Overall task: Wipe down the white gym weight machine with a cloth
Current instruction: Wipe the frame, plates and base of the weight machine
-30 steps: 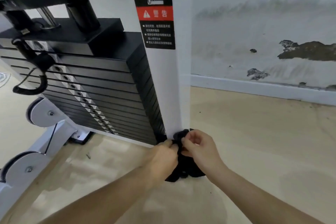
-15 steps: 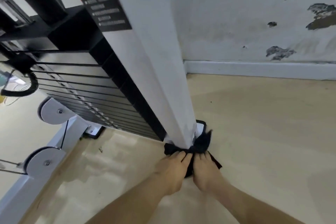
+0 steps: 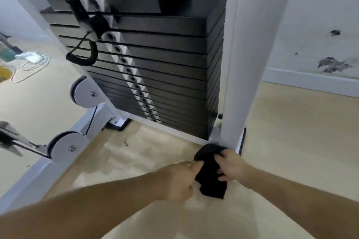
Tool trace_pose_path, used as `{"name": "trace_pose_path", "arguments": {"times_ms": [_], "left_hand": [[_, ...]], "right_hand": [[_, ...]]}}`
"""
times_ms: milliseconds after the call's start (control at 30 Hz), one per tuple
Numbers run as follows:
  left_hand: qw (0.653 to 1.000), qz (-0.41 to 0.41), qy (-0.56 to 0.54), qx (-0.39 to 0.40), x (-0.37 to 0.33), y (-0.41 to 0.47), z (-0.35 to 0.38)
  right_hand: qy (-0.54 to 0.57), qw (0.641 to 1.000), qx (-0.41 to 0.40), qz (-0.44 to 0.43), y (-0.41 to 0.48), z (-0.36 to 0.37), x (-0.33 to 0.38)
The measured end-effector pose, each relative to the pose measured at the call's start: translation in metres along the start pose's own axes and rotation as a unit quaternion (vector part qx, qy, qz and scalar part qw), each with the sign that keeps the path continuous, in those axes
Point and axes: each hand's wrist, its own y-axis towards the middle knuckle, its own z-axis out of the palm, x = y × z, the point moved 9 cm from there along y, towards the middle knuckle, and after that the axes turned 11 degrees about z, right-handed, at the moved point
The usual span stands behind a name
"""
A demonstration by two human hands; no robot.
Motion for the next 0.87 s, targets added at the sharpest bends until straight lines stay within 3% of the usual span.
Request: {"name": "trace_pose_path", "arguments": {"times_ms": [67,167,234,267,400,467,634,767,867], "left_hand": [[0.994,0.003,-0.074,-0.076,0.018,0.015,0.000],[0.978,-0.009,-0.168,-0.127,0.041,0.040,0.009],[0.965,0.003,-0.228,-0.127,0.045,0.057,0.014],[0.960,0.008,-0.250,-0.126,0.047,0.065,0.015],[0.940,0.005,-0.277,-0.198,0.063,0.087,-0.003],[0.940,0.013,-0.244,-0.237,0.072,0.090,-0.014],[0.931,0.040,-0.230,-0.281,0.109,0.074,-0.010],[0.922,-0.006,-0.200,-0.330,0.175,0.048,-0.013],[0.919,-0.023,-0.185,-0.347,0.192,0.042,-0.015]], "right_hand": [[0.075,0.995,0.051,0.045,-0.005,0.009,-0.001],[0.130,0.984,0.023,0.121,-0.002,0.003,-0.007],[0.021,0.992,0.031,0.120,0.001,0.010,0.008],[-0.022,0.995,0.000,0.102,0.000,0.012,0.017],[0.043,0.967,-0.238,0.075,0.003,-0.001,0.043],[0.104,0.952,-0.282,0.064,0.006,0.008,0.043],[0.275,0.936,-0.219,0.037,0.020,0.050,0.041],[0.196,0.972,-0.128,-0.001,0.054,0.098,0.085],[0.194,0.976,-0.103,-0.009,0.066,0.113,0.096]]}}
